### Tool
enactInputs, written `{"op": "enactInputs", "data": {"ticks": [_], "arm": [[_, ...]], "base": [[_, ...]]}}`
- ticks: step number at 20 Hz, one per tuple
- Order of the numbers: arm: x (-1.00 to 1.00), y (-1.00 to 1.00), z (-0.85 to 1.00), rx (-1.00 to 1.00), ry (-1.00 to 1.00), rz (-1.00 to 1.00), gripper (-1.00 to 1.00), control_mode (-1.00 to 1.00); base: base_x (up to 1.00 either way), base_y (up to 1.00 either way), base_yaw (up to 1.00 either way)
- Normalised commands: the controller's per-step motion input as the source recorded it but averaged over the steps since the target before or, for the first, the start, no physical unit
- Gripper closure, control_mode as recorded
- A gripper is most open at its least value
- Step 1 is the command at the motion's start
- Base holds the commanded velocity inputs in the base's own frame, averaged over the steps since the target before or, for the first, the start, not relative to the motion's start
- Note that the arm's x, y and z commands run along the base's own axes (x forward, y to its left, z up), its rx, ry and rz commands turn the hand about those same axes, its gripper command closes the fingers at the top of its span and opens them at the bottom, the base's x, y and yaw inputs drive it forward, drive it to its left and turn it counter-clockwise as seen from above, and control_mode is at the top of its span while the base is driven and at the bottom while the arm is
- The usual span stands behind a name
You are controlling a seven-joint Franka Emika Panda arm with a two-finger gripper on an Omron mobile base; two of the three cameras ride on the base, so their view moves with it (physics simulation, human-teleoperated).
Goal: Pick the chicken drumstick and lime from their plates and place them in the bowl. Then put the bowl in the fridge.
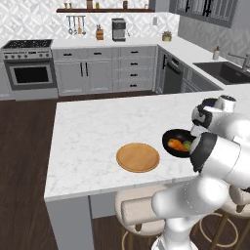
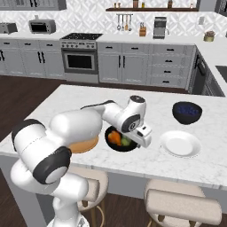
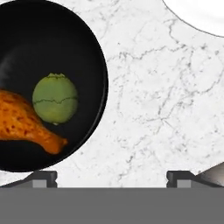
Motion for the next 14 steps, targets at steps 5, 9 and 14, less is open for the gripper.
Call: {"op": "enactInputs", "data": {"ticks": [5, 9, 14], "arm": [[0.21, -0.03, -0.36, 0.27, -0.09, -0.02, -1.00, -1.00], [0.36, 0.00, -0.32, 0.01, 0.02, 0.00, -1.00, -1.00], [0.30, 0.00, -0.30, 0.00, 0.02, 0.00, -1.00, -1.00]], "base": [[0.00, 0.00, 0.00], [0.00, 0.00, 0.00], [0.00, 0.00, 0.00]]}}
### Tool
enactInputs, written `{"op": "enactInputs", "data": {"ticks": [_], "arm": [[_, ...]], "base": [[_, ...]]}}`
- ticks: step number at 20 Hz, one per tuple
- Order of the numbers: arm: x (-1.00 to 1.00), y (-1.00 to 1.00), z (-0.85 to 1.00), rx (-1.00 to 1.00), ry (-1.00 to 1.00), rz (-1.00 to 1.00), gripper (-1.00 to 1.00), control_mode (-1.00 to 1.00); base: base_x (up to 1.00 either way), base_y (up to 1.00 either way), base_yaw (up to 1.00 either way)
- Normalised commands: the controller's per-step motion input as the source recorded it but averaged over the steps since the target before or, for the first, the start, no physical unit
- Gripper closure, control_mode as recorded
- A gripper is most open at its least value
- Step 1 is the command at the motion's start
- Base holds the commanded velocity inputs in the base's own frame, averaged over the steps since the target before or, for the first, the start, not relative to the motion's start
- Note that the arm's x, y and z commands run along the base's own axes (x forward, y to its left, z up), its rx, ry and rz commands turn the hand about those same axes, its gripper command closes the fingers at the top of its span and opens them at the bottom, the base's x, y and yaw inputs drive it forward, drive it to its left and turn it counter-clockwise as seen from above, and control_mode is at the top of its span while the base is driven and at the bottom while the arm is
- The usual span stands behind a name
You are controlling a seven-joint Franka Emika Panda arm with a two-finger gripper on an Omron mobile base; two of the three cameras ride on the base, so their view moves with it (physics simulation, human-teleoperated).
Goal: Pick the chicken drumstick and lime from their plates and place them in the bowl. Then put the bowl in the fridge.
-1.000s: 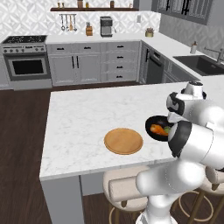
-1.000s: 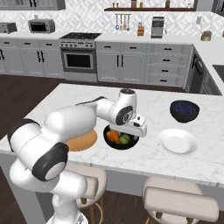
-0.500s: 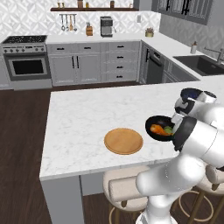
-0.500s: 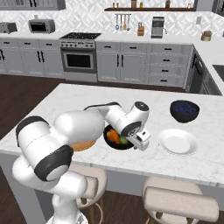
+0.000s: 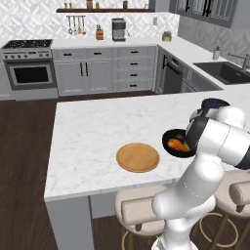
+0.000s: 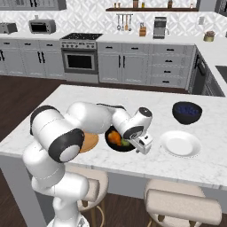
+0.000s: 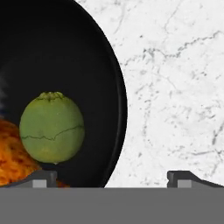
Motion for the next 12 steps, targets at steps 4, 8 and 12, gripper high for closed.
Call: {"op": "enactInputs", "data": {"ticks": [4, 8, 12], "arm": [[0.07, 0.00, -0.31, 0.00, 0.00, 0.00, -1.00, -1.00], [0.04, 0.02, -0.29, 0.00, 0.00, 0.00, -1.00, -1.00], [0.12, 0.35, -0.39, -0.01, 0.00, -0.01, 1.00, -1.00]], "base": [[0.00, 0.00, 0.00], [0.00, 0.00, 0.00], [0.00, 0.00, 0.00]]}}
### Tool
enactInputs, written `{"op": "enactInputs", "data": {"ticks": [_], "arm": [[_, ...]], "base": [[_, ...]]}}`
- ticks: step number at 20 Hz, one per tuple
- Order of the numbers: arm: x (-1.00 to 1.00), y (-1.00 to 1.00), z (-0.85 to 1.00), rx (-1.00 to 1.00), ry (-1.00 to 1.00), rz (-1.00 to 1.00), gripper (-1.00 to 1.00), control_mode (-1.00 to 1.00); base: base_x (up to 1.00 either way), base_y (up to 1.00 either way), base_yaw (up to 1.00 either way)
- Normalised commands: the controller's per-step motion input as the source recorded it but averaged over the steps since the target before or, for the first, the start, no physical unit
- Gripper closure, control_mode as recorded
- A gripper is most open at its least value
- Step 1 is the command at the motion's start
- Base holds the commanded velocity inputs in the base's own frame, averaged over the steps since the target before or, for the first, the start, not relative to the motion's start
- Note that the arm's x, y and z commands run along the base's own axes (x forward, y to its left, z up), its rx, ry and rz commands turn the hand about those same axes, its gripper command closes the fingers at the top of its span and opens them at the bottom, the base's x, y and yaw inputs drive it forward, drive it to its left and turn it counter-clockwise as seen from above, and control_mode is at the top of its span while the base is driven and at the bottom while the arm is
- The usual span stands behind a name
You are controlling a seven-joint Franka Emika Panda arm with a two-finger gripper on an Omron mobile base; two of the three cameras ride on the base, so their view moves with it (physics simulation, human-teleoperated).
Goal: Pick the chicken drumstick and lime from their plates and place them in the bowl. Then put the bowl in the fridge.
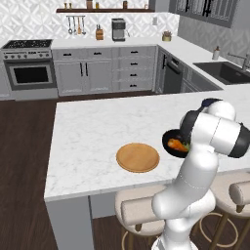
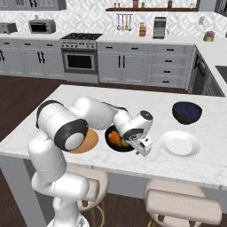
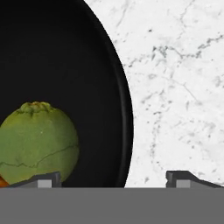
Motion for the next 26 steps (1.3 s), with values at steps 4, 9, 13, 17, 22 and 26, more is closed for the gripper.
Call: {"op": "enactInputs", "data": {"ticks": [4, 9, 13, 17, 22, 26], "arm": [[0.05, 0.46, -0.20, -0.02, -0.01, -0.04, 1.00, -1.00], [0.11, 0.70, -0.38, -0.06, 0.00, -0.07, 1.00, -1.00], [-0.11, 0.32, -0.01, -0.02, -0.25, -0.23, 1.00, -1.00], [-0.11, 0.44, 0.01, 0.00, -0.35, -0.24, 1.00, -1.00], [-0.12, 0.47, 0.23, -0.08, -0.16, -0.21, 1.00, -1.00], [-0.40, 0.02, 1.00, -0.02, 0.12, -0.17, 1.00, -1.00]], "base": [[0.00, 0.00, 0.00], [0.00, 0.00, 0.00], [0.00, 0.00, 0.00], [0.00, 0.00, 0.00], [0.00, 0.00, 0.00], [0.00, 0.00, 0.00]]}}
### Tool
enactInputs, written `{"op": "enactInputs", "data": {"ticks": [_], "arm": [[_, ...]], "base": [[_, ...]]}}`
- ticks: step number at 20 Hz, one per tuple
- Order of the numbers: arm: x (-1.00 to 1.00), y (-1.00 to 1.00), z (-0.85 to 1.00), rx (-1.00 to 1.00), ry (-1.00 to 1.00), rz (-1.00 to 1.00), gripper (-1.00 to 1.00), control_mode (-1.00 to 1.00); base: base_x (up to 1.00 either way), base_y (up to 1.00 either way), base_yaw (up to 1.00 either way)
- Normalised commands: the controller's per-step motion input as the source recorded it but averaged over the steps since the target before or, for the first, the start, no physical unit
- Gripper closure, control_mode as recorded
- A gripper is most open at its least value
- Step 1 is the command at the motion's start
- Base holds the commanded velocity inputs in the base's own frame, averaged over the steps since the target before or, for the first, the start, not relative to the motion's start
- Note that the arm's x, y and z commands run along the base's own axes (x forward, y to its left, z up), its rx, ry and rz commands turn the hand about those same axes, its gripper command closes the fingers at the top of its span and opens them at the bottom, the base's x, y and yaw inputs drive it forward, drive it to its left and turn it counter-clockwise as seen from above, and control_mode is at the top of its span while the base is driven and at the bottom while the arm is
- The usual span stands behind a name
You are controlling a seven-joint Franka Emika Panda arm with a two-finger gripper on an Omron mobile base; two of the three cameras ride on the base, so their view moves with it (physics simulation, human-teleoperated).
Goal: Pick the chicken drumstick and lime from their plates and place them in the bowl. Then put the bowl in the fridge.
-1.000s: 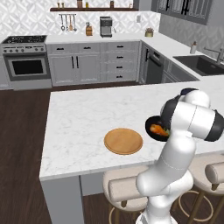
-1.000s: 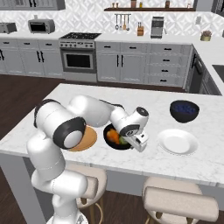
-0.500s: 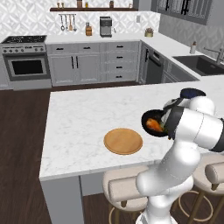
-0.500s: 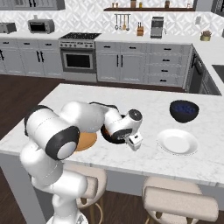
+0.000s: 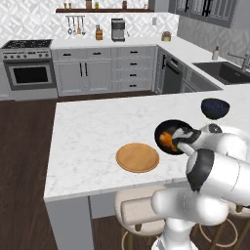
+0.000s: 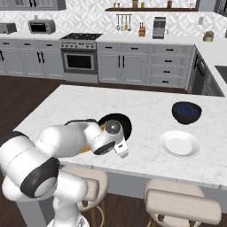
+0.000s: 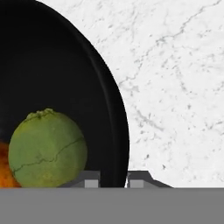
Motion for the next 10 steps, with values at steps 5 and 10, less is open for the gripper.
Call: {"op": "enactInputs", "data": {"ticks": [5, 10], "arm": [[-0.52, 0.20, 1.00, 0.11, 0.15, -0.10, 1.00, -1.00], [-0.53, 0.03, 0.87, 0.23, 0.07, -0.14, 1.00, -1.00]], "base": [[0.00, 0.00, 0.00], [0.00, 0.00, 0.00]]}}
